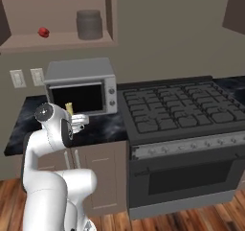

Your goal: Pick the candle and jar from the dining table and place them in the open cabinet. Close the cabinet after placing the objects.

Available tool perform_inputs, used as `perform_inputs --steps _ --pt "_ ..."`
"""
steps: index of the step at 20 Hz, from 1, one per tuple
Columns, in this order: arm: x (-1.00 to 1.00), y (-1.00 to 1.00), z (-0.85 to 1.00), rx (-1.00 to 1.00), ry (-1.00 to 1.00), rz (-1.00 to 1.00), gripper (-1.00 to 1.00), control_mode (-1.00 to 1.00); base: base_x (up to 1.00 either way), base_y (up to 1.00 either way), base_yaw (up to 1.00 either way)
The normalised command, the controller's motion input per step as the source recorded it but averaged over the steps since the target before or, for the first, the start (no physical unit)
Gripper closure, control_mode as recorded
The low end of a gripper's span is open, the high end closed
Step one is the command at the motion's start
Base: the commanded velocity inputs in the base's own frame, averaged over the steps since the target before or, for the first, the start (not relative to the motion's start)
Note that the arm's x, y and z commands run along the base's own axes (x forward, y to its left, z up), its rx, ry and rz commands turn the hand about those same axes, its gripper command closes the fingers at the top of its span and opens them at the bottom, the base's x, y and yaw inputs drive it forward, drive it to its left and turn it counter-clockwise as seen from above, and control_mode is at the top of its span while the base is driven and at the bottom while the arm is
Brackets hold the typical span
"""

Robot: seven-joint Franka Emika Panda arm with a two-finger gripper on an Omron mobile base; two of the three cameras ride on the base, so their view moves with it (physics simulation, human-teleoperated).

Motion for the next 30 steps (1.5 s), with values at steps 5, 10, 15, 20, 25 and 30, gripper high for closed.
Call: perform_inputs --steps 5,10,15,20,25,30 --pt "0.00 0.00 0.00 0.00 0.00 0.00 1.00 1.00 0.21 0.30 0.00" --pt "0.00 0.00 0.00 0.00 0.00 0.00 1.00 1.00 0.30 0.24 0.00" --pt "0.00 0.00 0.00 0.00 0.00 0.00 1.00 1.00 0.24 0.25 0.00" --pt "0.00 0.00 0.00 0.00 0.00 0.00 1.00 1.00 0.20 0.24 0.00" --pt "0.00 0.00 0.00 0.00 0.00 0.00 1.00 1.00 0.27 0.23 0.00" --pt "0.00 0.00 0.00 0.00 0.00 0.00 1.00 1.00 0.26 0.22 0.00"
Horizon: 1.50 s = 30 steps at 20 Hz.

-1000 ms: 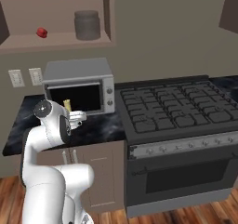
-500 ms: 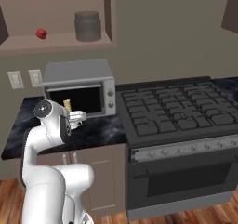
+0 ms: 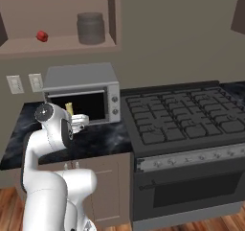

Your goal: Pick the candle and jar from the dining table and place them in the open cabinet. Close the cabinet after placing the objects.

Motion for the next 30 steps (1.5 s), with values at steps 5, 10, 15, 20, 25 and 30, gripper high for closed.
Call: perform_inputs --steps 5,10,15,20,25,30 --pt "0.00 0.00 0.00 0.00 0.00 0.00 1.00 1.00 0.24 0.22 0.00" --pt "0.00 0.00 0.00 0.00 0.00 0.00 1.00 1.00 0.27 0.22 0.00" --pt "0.00 0.00 0.00 0.00 0.00 0.00 1.00 1.00 0.23 0.21 0.00" --pt "0.00 0.00 0.00 0.00 0.00 0.00 1.00 1.00 0.22 0.21 0.00" --pt "0.00 0.00 0.00 0.00 0.00 0.00 1.00 1.00 0.10 0.14 0.00" --pt "0.00 0.00 0.00 0.00 0.00 0.00 1.00 1.00 0.03 0.10 0.00"
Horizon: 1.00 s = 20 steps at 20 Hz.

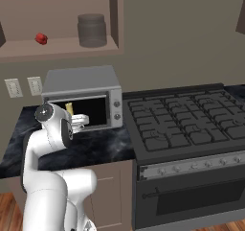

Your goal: Pick the candle and jar from the dining table and place them in the open cabinet. Close the cabinet after placing the objects.

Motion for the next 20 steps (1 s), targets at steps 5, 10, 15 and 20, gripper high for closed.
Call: perform_inputs --steps 5,10,15,20 --pt "0.00 0.00 0.00 0.00 0.00 0.00 1.00 1.00 0.01 0.11 0.00" --pt "-0.01 0.01 0.00 0.00 0.00 0.06 1.00 -1.00 0.00 0.00 0.00" --pt "-0.06 0.00 0.31 0.00 -0.01 0.13 1.00 -1.00 0.00 0.00 0.00" --pt "-0.05 0.00 0.61 0.00 -0.03 0.07 1.00 -1.00 0.00 0.00 0.00"
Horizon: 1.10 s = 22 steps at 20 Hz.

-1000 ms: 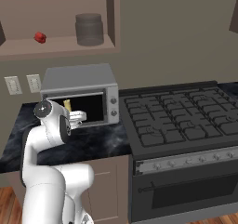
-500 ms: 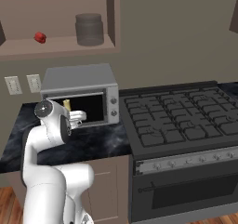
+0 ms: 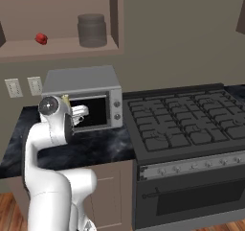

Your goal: Pick the candle and jar from the dining table and place them in the open cabinet. Close the cabinet after placing the objects.

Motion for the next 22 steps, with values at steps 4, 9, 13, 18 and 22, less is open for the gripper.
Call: perform_inputs --steps 4,9,13,18,22 --pt "0.00 0.00 0.65 0.00 0.00 0.02 1.00 -1.00 0.00 0.00 0.00" --pt "0.00 0.00 0.53 0.00 0.00 0.00 1.00 -1.00 0.00 0.00 0.00" --pt "0.00 0.00 0.58 0.00 0.00 0.00 1.00 -1.00 0.00 0.00 0.00" --pt "0.00 0.00 0.58 0.03 0.00 0.00 1.00 -1.00 0.00 0.00 0.00" --pt "0.00 0.01 0.46 0.08 0.00 0.00 1.00 -1.00 0.00 0.00 0.00"
